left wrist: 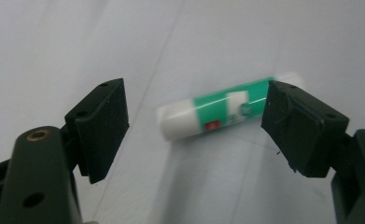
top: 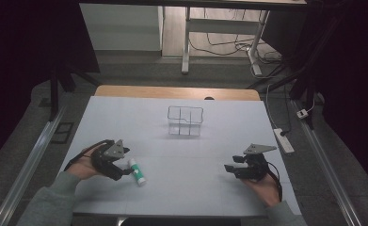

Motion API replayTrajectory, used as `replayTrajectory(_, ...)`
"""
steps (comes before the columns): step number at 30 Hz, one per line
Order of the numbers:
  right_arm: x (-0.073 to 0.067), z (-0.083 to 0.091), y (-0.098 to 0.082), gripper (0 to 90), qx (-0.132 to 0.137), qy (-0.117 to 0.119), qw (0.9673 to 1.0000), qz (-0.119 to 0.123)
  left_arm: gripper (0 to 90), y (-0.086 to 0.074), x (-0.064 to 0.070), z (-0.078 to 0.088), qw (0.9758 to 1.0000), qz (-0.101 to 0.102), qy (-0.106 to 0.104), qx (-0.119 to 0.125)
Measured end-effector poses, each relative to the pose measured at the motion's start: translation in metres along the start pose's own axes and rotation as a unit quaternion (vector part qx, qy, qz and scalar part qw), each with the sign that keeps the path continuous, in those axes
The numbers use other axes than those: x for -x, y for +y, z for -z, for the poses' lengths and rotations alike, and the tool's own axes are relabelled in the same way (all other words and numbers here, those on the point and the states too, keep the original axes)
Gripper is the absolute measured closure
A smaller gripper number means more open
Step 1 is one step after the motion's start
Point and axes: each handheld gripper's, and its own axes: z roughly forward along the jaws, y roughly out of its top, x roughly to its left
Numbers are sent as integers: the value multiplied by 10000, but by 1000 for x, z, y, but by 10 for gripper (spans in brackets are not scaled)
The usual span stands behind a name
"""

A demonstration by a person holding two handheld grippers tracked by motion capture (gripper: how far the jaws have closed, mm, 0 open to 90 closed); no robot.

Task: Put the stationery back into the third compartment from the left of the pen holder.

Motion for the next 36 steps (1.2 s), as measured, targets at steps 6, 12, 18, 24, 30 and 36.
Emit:
replayTrajectory(6,-1,-1,0,409,-19,61,10000,4,223,13,3,-8,9965,-693,-316,-357)
replayTrajectory(12,0,0,0,407,0,106,9999,-4,234,25,-2,-12,9902,-1124,-509,-655)
replayTrajectory(18,0,-1,-1,406,-36,100,9999,-35,252,34,-3,-16,9815,-1552,-727,-859)
replayTrajectory(24,0,0,-2,405,-30,159,9998,-81,276,31,-8,-17,9796,-1608,-820,-881)
replayTrajectory(30,1,-1,-2,405,-38,130,9999,-105,296,26,-19,-25,9736,-1826,-920,-1019)
replayTrajectory(36,3,0,-3,403,2,226,9995,-237,327,29,-24,-31,9636,-2179,-1075,-1113)
